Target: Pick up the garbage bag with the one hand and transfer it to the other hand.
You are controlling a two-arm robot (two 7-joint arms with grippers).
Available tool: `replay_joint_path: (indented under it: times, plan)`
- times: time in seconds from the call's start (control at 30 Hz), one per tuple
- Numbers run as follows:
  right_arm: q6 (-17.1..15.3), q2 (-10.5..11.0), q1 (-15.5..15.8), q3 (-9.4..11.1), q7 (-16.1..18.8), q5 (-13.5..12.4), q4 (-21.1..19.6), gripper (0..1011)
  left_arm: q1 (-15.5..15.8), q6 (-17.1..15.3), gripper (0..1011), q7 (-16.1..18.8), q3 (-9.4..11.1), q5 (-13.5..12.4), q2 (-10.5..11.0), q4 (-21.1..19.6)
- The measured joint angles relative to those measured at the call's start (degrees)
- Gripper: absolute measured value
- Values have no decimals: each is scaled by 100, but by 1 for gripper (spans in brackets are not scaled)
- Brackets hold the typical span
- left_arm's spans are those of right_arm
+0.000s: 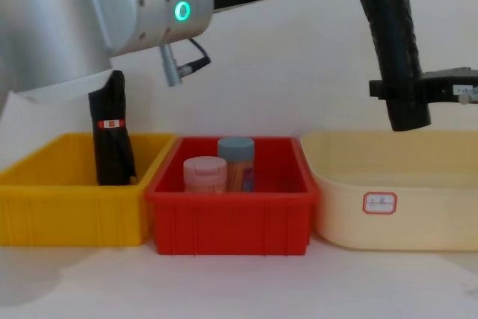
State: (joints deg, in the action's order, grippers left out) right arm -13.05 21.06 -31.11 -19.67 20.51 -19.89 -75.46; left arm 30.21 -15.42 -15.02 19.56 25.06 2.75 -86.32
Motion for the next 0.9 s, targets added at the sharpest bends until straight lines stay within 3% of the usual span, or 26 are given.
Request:
replay_joint_path:
  times: [0.33,0.6,0.9]
  plan:
    - [-168,169,-212,-148,134,260,145,545,-217,-22,1000,88,-221,71,243,-193]
    - [-253,278,-321,-261,264,418,197,550,-361,88,1000,384,-394,-49,421,-217]
    - [-299,330,-376,-313,327,502,226,807,-436,185,1000,612,-530,-199,541,-144]
